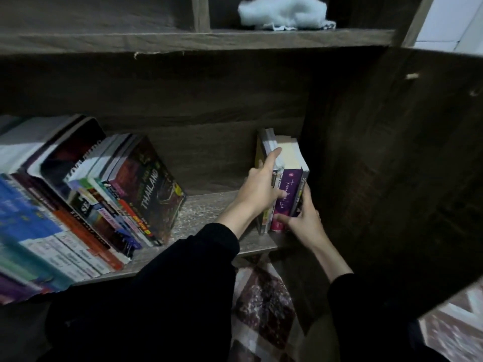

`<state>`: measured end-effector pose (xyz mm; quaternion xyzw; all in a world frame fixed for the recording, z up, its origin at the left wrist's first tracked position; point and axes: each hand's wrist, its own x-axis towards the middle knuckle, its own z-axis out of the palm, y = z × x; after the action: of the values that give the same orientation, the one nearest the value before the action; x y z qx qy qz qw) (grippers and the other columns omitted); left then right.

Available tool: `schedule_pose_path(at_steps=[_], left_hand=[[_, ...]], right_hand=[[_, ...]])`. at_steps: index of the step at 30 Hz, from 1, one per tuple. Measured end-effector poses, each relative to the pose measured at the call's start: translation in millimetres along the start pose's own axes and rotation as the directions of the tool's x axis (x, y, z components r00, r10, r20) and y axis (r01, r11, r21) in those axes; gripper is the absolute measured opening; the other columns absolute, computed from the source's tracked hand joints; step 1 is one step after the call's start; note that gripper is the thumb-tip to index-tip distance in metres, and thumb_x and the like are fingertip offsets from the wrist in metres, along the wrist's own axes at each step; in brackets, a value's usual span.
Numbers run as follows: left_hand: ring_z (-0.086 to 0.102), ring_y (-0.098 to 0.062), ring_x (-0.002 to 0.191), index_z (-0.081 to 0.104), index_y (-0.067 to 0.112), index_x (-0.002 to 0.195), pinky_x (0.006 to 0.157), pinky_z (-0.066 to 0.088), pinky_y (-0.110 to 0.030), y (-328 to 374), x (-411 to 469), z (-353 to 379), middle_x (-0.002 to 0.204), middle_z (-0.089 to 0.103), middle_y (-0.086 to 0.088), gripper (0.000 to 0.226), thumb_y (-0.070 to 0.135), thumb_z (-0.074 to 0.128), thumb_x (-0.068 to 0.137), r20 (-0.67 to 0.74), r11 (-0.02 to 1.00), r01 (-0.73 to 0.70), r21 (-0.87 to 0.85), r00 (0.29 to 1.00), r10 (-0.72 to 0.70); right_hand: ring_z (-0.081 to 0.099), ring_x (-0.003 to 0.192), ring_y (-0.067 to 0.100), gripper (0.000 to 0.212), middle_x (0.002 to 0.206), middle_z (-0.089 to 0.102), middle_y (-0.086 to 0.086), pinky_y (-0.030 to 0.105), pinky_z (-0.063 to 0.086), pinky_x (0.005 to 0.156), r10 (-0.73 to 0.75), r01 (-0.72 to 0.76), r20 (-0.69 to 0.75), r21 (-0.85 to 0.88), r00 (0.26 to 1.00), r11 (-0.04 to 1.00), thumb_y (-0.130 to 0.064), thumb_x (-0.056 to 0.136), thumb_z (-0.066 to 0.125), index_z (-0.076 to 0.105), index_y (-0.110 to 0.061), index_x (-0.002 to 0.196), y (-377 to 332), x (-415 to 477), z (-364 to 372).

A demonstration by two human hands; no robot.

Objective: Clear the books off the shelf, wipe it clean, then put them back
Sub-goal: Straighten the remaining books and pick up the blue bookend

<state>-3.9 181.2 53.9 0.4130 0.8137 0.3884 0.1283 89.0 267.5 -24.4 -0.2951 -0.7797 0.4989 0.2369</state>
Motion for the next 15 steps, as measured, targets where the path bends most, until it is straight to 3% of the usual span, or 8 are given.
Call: schedule_pose_path(at_steps=[2,4,7,9,11,13,15], left_hand=[[0.065,-0.019,0.082,0.016,0.041,0.146,0.061,0.051,-0.025,-11.2,-3.8,-9.1,0.118,0.053,-0.014,0.087,0.010,0.069,0.085,-0.042,1.000,0.006,0.024,0.999,-0.005],[0.064,-0.017,0.082,0.018,0.042,0.145,0.059,0.049,-0.020,-23.8,-10.8,-21.8,0.116,0.053,-0.012,0.086,0.010,0.070,0.085,-0.075,0.999,0.024,0.032,0.997,-0.021],[0.065,-0.016,0.084,0.021,0.041,0.144,0.068,0.054,-0.025,-44.1,-25.3,-48.2,0.112,0.059,-0.011,0.088,0.010,0.074,0.081,-0.118,0.997,0.066,0.041,0.991,-0.061],[0.063,-0.010,0.080,0.025,0.039,0.144,0.066,0.052,-0.018,-58.1,-36.0,-69.4,0.108,0.062,-0.008,0.089,0.010,0.077,0.077,-0.149,0.993,0.100,0.058,0.985,-0.091],[0.057,0.000,0.072,0.027,0.038,0.143,0.057,0.044,-0.007,-71.1,-48.1,-91.5,0.103,0.063,-0.004,0.089,0.011,0.078,0.076,-0.177,0.988,0.133,0.083,0.977,-0.117],[0.054,0.003,0.071,0.027,0.038,0.143,0.053,0.041,-0.005,-83.8,-61.0,-112.0,0.104,0.062,-0.002,0.089,0.012,0.079,0.076,-0.198,0.981,0.173,0.093,0.968,-0.152],[0.055,0.002,0.074,0.025,0.038,0.143,0.055,0.041,-0.007,-94.5,-72.7,-130.3,0.106,0.061,-0.002,0.090,0.014,0.079,0.076,-0.214,0.976,0.193,0.097,0.962,-0.169]], right_hand=[[0.048,0.126,0.016,0.104,0.136,0.051,-0.006,0.049,0.039,0.107,-0.008,0.007,0.047,0.012,0.999,1.000,-0.008,0.075,0.076,0.011,-0.038,0.150,-2.5,1.9,10.6],[0.049,0.122,0.013,0.104,0.119,0.053,-0.021,0.049,0.039,0.107,-0.023,0.022,0.084,0.018,0.996,1.000,-0.004,0.075,0.075,0.011,-0.038,0.150,-8.6,0.7,25.2],[0.052,0.115,0.007,0.104,0.099,0.049,-0.037,0.049,0.039,0.106,-0.055,0.053,0.154,0.019,0.987,0.998,-0.004,0.076,0.074,0.011,-0.042,0.149,-20.4,-5.2,55.8],[0.056,0.112,0.008,0.105,0.097,0.049,-0.041,0.048,0.038,0.106,-0.108,0.104,0.183,0.027,0.977,0.994,-0.006,0.074,0.075,0.012,-0.044,0.148,-32.8,-10.0,79.4],[0.059,0.107,0.008,0.104,0.095,0.051,-0.041,0.042,0.040,0.104,-0.150,0.145,0.223,0.037,0.963,0.989,-0.008,0.073,0.074,0.012,-0.044,0.148,-44.8,-14.7,104.1],[0.061,0.093,0.000,0.103,0.093,0.057,-0.036,0.029,0.047,0.093,-0.156,0.149,0.264,0.046,0.952,0.988,-0.008,0.075,0.073,0.012,-0.043,0.149,-54.1,-17.4,128.7],[0.063,0.096,0.005,0.103,0.104,0.064,-0.023,0.032,0.051,0.090,-0.166,0.159,0.301,0.046,0.939,0.986,-0.014,0.075,0.073,0.008,-0.049,0.147,-60.7,-19.8,148.9]])
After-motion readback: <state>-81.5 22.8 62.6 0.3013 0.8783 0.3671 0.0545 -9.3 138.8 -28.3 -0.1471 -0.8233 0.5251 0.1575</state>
